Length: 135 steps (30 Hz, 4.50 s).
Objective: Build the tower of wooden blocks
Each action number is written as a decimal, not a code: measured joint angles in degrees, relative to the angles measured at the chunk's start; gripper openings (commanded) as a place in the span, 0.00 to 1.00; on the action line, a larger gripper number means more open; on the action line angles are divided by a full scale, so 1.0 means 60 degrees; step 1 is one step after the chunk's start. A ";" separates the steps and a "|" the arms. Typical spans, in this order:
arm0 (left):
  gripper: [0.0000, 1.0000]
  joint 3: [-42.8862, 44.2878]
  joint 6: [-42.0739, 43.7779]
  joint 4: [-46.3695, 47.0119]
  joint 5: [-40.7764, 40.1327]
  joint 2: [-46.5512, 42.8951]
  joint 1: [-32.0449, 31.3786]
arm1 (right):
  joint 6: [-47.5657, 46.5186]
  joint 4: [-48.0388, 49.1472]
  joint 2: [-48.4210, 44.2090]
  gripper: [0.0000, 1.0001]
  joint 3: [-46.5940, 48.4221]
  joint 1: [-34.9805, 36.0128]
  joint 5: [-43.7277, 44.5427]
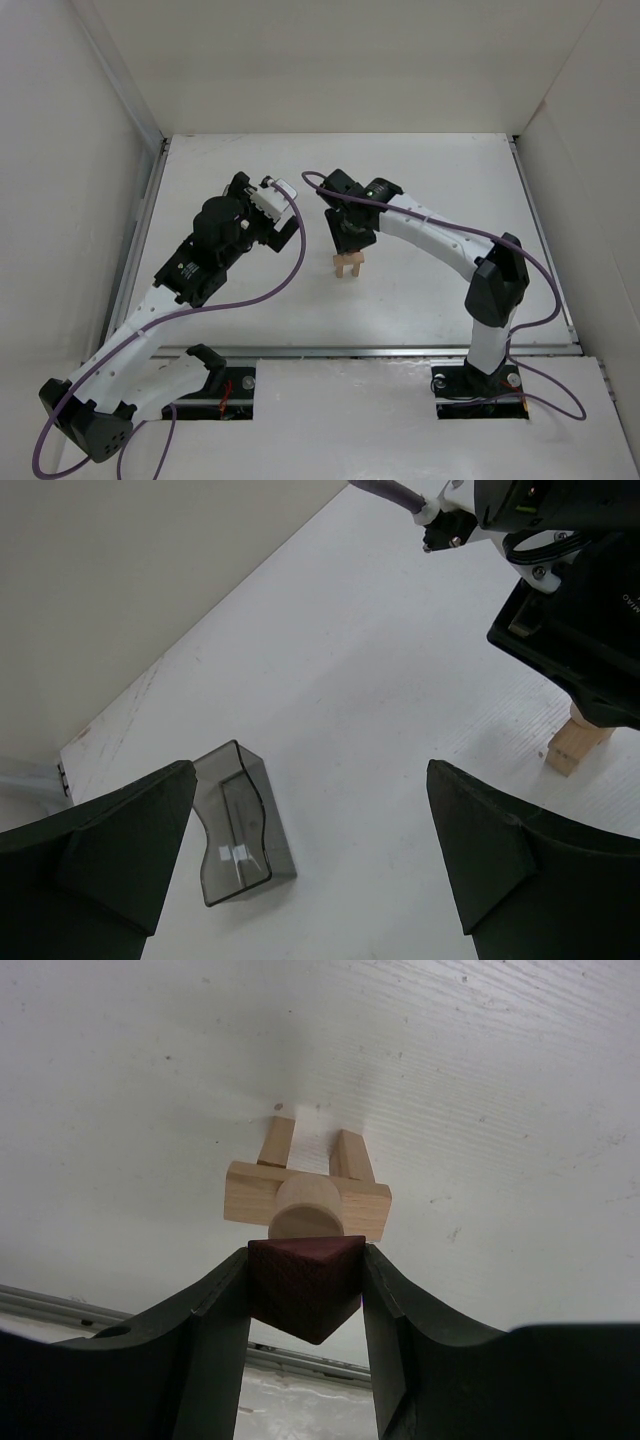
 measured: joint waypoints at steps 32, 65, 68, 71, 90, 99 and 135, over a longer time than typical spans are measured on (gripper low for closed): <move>1.00 -0.0051 0.0040 0.0095 0.0040 0.0000 0.0000 | 0.0117 -0.0040 0.0117 0.36 0.0073 0.0000 0.0291; 1.00 -0.0186 0.0160 0.0226 0.0026 0.0000 0.0106 | 0.0295 -0.0036 0.0426 0.40 0.0055 0.0000 0.0423; 1.00 -0.0197 0.0219 0.0248 0.0011 0.0000 0.0106 | 0.0302 -0.0036 0.0426 0.44 0.0055 0.0000 0.0433; 1.00 -0.0219 0.0233 0.0251 0.0004 0.0000 0.0106 | 0.0317 -0.0036 0.0426 0.46 0.0055 0.0007 0.0441; 1.00 -0.0353 0.0401 0.0408 -0.0080 -0.0011 0.0106 | 0.0401 -0.0036 0.0426 0.55 0.0055 0.0186 0.0652; 1.00 -0.0353 0.0448 0.0488 -0.0095 -0.0011 0.0106 | 0.0444 -0.0036 0.0426 0.63 0.0055 0.0186 0.0674; 1.00 -0.0353 0.0517 0.0539 -0.0178 -0.0011 0.0106 | 0.0630 -0.0033 0.0412 0.76 0.0055 0.0248 0.0678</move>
